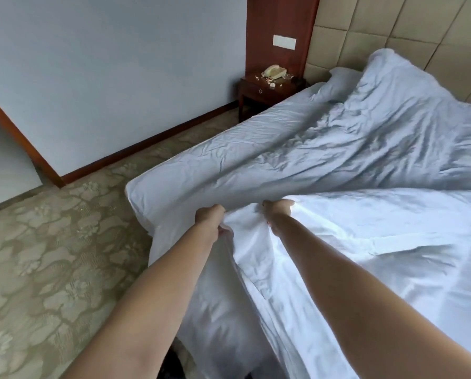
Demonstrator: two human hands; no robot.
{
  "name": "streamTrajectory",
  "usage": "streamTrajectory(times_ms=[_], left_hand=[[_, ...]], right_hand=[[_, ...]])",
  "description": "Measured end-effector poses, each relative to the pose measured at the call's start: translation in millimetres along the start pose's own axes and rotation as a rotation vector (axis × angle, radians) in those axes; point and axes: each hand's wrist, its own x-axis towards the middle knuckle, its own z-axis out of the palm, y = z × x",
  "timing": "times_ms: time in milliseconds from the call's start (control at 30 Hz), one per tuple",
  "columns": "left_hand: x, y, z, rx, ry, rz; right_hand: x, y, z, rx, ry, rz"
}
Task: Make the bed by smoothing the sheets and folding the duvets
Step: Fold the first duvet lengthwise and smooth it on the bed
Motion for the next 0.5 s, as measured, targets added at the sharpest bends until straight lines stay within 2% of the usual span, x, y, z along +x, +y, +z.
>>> streamTrajectory(times_ms=[133,300,400,500], left_hand=[[63,36,-69,-0.003,-0.026,-0.06],[137,51,-161,0.018,-0.013,-0.183],[173,28,-181,0.06,-0.029,-0.321],[193,13,-176,0.124,-0.1,-0.405]], right_hand=[[-18,-31,87,-0.097,0.06,-0.037],[-29,-26,203,-0.162,-0.009,-0.042],[-19,6,236,-0.173,-0.036,0.035],[-7,32,236,-0.119,-0.046,0.097]])
